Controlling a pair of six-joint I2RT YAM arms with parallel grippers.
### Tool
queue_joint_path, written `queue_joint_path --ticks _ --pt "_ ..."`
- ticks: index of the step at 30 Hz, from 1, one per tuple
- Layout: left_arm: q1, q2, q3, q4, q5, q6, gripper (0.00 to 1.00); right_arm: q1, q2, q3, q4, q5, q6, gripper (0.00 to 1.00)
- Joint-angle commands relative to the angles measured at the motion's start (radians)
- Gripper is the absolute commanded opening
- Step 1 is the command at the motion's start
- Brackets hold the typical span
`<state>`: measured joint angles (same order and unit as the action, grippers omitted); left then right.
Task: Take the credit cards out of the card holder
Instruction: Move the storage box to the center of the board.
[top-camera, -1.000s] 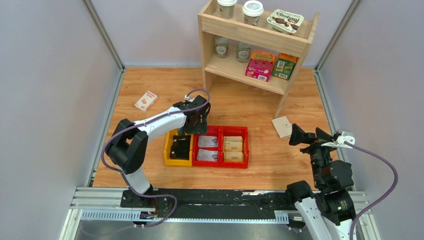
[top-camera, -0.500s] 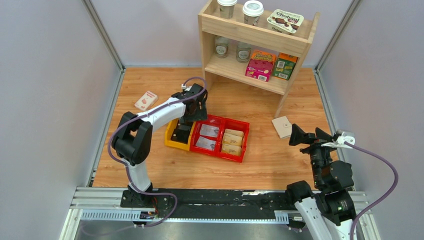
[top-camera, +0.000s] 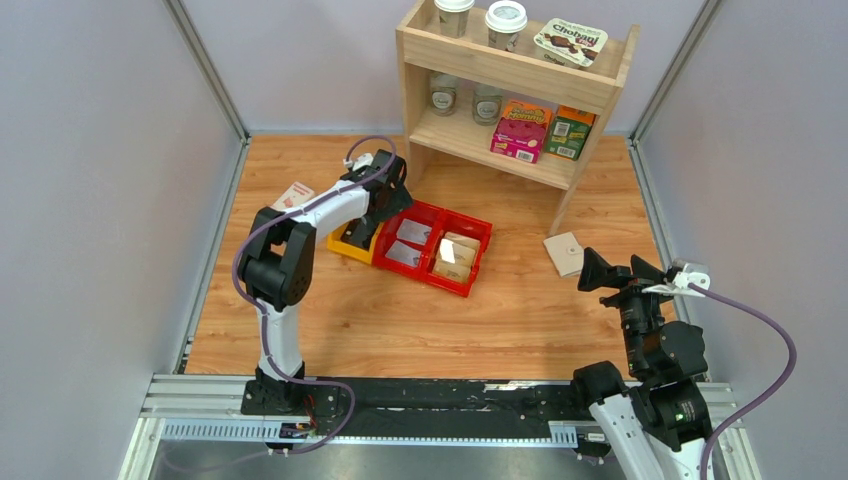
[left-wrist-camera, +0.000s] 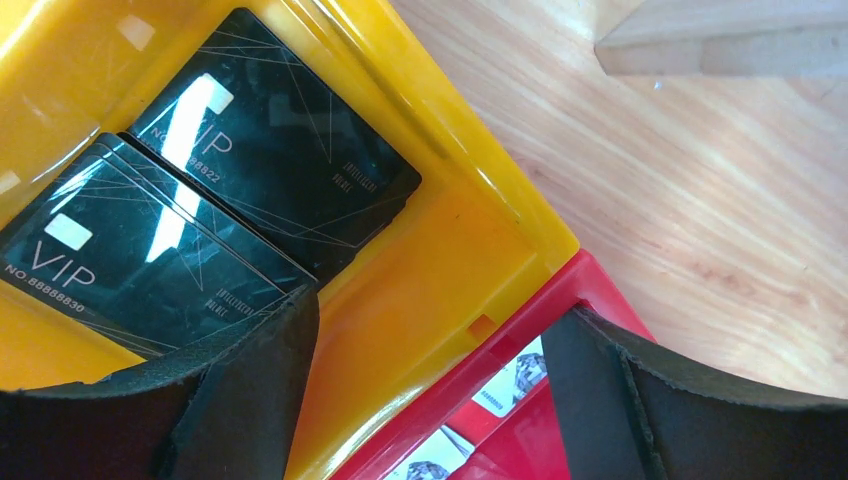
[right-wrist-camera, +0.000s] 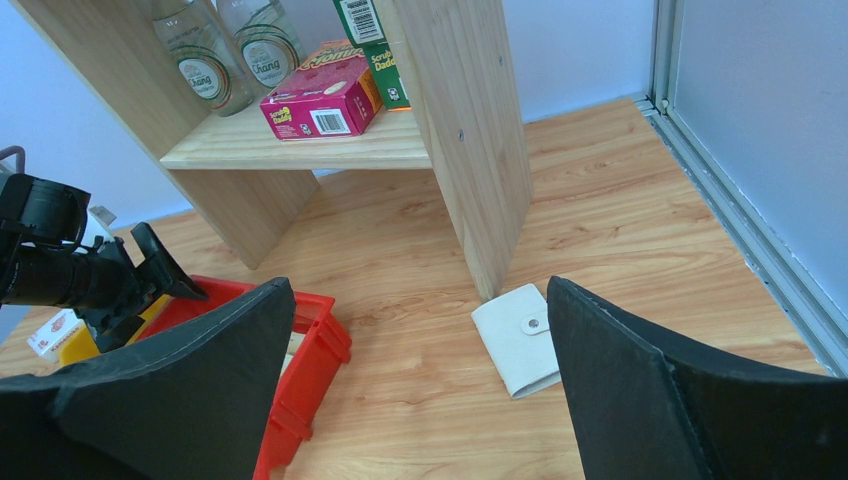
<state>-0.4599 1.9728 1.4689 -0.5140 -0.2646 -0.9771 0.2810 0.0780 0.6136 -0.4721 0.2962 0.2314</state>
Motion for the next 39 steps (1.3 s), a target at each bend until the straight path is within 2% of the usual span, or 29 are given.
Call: queue_joint_path --ticks 1,14,20,24,28,32,36,39 --pt "0.013 0.020 0.041 0.068 -0.041 -0.167 0.88 0.007 0.008 -0.003 0.043 0.000 -0.012 1.00" --pt "-0.002 0.023 0.005 0.179 -0.008 -0.466 0.88 0.006 0.002 -0.006 0.044 -0.005 -0.010 1.00" --pt "-0.033 0.015 0.021 0.207 -0.015 -0.503 0.88 0.006 -0.001 -0.005 0.044 -0.006 -0.010 1.00" --pt "-0.045 -0.011 -0.028 0.265 0.007 -0.531 0.88 0.007 0.000 -0.005 0.043 -0.009 -0.009 1.00" --pt "-0.052 -0.051 -0.064 0.281 0.025 -0.528 0.88 0.006 0.005 -0.002 0.035 -0.011 -0.009 1.00" --pt "-0.056 -0.140 -0.166 0.298 0.028 -0.511 0.88 0.007 0.022 0.008 0.018 -0.019 -0.003 1.00" --pt "-0.052 -0.299 -0.292 0.284 -0.011 -0.453 0.88 0.007 0.058 0.020 -0.010 -0.022 0.023 1.00" --pt "-0.043 -0.466 -0.351 0.252 -0.056 -0.322 0.88 0.007 0.114 0.047 -0.049 -0.026 0.052 1.00"
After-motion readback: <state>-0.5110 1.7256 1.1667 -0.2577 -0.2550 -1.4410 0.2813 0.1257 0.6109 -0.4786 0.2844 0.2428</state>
